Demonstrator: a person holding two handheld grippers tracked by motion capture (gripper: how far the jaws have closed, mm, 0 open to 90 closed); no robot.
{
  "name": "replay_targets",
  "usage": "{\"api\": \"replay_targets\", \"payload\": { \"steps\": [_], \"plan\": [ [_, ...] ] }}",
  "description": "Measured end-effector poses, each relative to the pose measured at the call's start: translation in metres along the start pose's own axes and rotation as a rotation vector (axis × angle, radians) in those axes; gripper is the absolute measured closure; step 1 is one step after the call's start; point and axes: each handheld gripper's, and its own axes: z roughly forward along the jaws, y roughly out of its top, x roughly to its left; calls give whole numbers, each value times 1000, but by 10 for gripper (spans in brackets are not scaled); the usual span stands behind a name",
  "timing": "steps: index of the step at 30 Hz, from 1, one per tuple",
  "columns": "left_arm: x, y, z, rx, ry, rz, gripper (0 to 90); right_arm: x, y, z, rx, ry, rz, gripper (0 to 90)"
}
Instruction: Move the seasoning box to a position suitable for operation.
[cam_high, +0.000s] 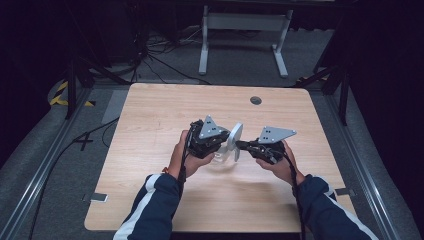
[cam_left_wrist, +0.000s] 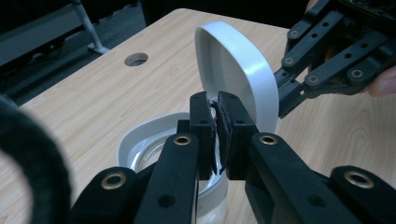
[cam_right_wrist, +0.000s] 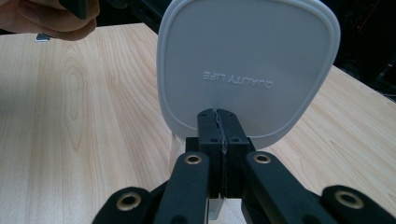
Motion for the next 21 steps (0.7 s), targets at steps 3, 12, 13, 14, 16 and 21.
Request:
{"api": "replay_targets", "payload": {
  "steps": [3,12,13,14,16,21],
  "plan": [
    [-1,1,1,5,-8,8,846,0,-1,-1,-3,-3,0,900],
    [-3,-1,8,16,-28,7,846,1,-3,-4,5,-10,2,900],
    [-3,-1,8,16,-27,7,845,0,-3,-4,6,-12,0,900],
    [-3,-1,7,16,-23,12,843,0,-3,-5,6,-13,1,900],
    [-1,-1,4,5,-11,8,838,0,-3,-6,6,-19,-2,900],
    [8,-8,-13,1,6,-11,810,0,-3,-11,11,-23,-7,896]
  ]
}}
